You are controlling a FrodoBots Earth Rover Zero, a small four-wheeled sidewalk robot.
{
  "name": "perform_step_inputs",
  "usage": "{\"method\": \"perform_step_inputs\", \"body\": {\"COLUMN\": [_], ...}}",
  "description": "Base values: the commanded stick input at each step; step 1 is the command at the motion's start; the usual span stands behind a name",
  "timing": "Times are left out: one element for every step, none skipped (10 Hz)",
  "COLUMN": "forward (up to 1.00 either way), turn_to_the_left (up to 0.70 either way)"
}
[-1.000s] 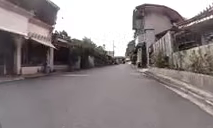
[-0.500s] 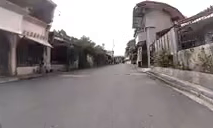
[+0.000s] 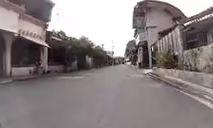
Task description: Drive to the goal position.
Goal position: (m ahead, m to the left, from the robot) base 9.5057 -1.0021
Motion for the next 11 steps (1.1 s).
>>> {"method": "perform_step_inputs", "body": {"forward": [0.7, 0.7, 0.7, 0.7, 0.7, 0.7, 0.7, 0.7, 0.7, 0.7, 0.7], "turn_to_the_left": [0.01, 0.01, 0.01, 0.01, 0.01, 0.01, 0.01, 0.01, 0.01, 0.01, 0.01]}}
